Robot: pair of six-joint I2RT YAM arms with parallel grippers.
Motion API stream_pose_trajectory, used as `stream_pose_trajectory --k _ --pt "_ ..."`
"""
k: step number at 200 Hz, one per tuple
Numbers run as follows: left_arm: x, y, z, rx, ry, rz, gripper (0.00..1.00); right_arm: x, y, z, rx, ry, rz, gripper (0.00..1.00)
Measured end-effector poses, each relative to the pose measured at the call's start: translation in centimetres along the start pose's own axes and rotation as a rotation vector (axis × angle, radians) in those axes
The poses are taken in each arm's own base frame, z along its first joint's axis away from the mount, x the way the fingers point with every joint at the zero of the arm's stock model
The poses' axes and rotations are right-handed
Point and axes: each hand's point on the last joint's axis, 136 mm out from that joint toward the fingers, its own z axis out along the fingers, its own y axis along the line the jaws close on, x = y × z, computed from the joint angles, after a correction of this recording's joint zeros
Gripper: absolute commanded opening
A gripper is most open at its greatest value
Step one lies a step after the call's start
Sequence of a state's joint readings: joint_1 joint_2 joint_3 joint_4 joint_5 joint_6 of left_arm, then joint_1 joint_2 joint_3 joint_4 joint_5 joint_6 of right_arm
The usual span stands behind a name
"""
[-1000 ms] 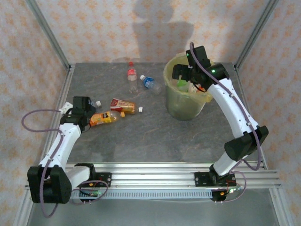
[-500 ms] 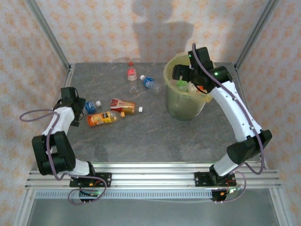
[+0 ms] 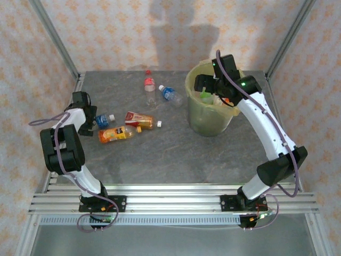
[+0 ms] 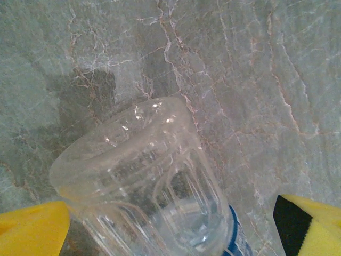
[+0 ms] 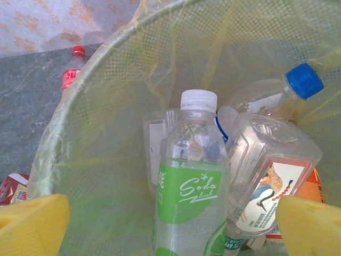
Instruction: Put the plastic bottles in the bin
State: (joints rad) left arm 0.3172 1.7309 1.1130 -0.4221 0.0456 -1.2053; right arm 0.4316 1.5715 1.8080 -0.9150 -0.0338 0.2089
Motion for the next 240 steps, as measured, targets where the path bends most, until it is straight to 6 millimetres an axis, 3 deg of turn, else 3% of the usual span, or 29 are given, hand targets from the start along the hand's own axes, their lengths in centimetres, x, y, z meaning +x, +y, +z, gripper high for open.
stream_pose_trajectory --k 73,142,202,220,240 --pt "0.3 -0.8 3.3 -0.050 0.018 -0.005 0.95 0.1 0.0 0.3 0.002 0.005 -0.001 0.99" --pt "0.3 -0.2 3.9 -0.133 0.039 -0.035 0.68 0.4 0.2 1.3 0.008 0.025 -0.007 0.99" --pt "-0.1 -5.2 3.6 0.031 0.063 -0.030 0.63 0.4 0.3 1.2 0.007 0.024 -0.012 0.99" --pt "-0.3 -7.0 2.2 0.086 0.062 0.004 0.63 0.4 0.3 1.1 0.005 0.021 -0.019 0.99" --pt "-0.8 -9.6 -1.0 0.179 0.048 0.062 0.63 0.2 0.3 0.6 -0.001 0.009 -0.025 0.99"
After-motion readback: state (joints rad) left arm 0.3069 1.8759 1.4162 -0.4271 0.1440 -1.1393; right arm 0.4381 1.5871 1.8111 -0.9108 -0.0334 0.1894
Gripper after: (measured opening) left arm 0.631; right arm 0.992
